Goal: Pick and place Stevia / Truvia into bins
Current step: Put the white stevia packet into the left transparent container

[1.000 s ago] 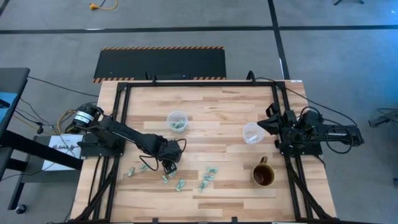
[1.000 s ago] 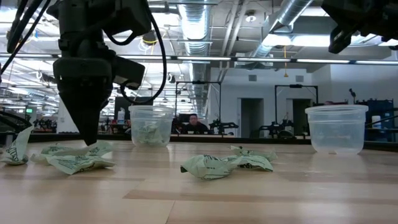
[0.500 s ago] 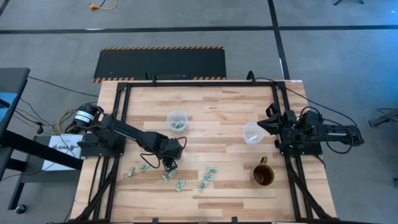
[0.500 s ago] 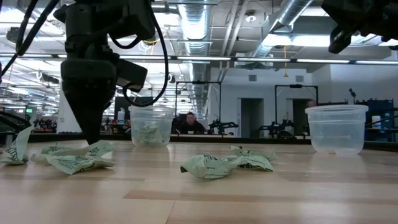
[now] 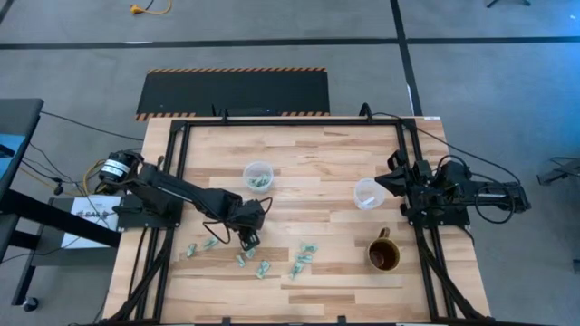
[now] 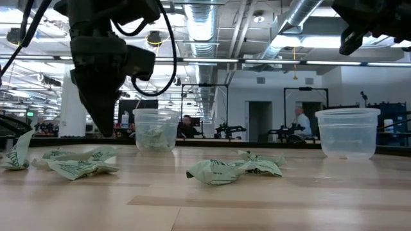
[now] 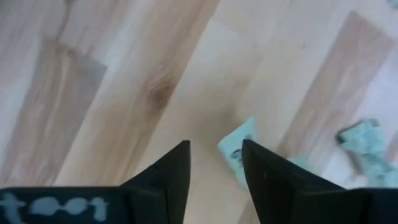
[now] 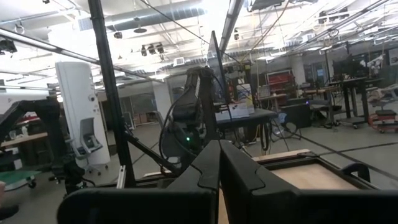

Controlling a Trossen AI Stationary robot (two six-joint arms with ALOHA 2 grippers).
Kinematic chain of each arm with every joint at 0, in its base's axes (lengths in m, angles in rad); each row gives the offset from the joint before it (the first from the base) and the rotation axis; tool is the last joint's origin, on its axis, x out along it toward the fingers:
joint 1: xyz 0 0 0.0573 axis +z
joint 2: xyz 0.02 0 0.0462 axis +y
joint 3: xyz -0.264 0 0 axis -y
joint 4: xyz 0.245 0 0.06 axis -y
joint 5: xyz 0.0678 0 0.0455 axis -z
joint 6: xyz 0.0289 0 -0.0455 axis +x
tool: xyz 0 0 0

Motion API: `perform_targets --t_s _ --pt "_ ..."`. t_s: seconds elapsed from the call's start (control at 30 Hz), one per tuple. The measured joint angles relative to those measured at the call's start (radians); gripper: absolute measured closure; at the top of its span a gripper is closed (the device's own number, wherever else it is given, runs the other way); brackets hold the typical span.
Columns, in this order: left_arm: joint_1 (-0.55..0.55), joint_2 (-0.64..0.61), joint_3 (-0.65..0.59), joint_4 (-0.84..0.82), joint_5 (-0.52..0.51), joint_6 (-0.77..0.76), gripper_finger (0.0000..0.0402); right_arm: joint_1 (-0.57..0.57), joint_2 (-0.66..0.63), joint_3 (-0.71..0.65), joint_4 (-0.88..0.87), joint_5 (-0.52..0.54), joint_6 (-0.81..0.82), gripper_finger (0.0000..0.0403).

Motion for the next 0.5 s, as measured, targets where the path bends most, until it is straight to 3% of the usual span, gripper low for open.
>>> perform_targets --t_s 0.5 --pt "-0.004 0.032 -0.001 0.040 0.051 -0.023 0.0269 0.000 0.000 0.000 -0.035 0.000 0.000 0.0403"
